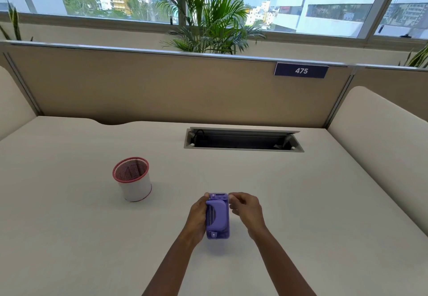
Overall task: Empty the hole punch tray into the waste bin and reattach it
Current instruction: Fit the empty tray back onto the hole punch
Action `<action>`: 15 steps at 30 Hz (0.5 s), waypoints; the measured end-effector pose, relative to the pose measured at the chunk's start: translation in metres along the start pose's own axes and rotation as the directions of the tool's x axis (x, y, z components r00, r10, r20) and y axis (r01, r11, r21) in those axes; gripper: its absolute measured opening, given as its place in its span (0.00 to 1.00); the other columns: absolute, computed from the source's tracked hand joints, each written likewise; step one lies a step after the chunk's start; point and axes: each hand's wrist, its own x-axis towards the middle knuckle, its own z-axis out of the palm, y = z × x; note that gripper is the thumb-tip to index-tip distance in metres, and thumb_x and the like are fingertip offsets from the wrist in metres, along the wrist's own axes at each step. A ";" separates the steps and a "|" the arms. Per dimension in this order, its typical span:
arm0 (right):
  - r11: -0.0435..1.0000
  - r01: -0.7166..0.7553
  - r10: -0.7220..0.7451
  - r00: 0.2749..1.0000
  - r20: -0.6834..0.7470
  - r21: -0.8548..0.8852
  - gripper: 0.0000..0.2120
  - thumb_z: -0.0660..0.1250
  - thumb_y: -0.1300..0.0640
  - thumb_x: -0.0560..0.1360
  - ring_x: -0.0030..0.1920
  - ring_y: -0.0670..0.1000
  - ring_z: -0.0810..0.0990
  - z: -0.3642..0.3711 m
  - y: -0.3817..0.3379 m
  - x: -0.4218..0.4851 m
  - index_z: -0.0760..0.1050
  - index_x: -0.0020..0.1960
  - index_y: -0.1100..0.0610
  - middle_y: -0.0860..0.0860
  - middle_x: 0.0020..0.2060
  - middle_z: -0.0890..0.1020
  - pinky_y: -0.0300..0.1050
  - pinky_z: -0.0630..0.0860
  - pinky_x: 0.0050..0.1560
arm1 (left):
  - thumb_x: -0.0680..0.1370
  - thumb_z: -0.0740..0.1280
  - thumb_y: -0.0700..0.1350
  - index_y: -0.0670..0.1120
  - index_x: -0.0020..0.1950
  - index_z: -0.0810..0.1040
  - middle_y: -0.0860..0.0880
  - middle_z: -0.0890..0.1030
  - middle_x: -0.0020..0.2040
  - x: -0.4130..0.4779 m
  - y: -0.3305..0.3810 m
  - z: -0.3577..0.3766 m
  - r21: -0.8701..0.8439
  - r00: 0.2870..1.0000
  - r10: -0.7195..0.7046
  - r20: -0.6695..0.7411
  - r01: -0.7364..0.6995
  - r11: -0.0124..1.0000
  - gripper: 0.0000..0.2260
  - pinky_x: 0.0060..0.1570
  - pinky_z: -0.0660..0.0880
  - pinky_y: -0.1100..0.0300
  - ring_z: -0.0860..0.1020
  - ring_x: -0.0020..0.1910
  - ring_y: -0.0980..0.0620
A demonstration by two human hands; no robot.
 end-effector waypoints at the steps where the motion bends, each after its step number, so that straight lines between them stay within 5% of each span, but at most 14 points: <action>1: 1.000 -0.013 0.013 1.000 0.022 0.020 0.11 0.63 0.62 0.76 0.47 0.58 0.81 0.000 -0.001 0.001 0.79 0.54 0.67 0.64 0.49 0.83 0.51 0.77 0.57 | 0.81 0.56 0.48 0.44 0.42 0.77 0.50 0.83 0.25 -0.001 0.000 0.000 0.019 1.000 0.005 0.017 -0.006 1.000 0.15 0.23 0.76 0.66 0.80 0.22 0.56; 10: 0.988 -0.135 0.128 0.989 0.079 0.077 0.09 0.62 0.69 0.75 0.46 0.56 0.77 -0.003 0.001 0.013 0.78 0.52 0.72 0.59 0.45 0.80 0.44 0.77 0.48 | 0.80 0.57 0.45 0.46 0.41 0.79 0.53 0.83 0.26 -0.005 0.000 0.000 0.164 0.999 0.046 0.025 -0.049 0.985 0.13 0.25 0.77 0.66 0.80 0.24 0.58; 15: 0.987 -0.099 0.093 0.994 0.055 0.125 0.05 0.63 0.66 0.75 0.44 0.55 0.79 0.000 0.002 0.011 0.77 0.42 0.63 0.59 0.44 0.81 0.43 0.78 0.47 | 0.80 0.57 0.47 0.44 0.41 0.78 0.52 0.83 0.25 -0.008 0.000 0.003 0.054 1.000 0.002 -0.027 -0.001 0.999 0.14 0.24 0.77 0.65 0.80 0.23 0.57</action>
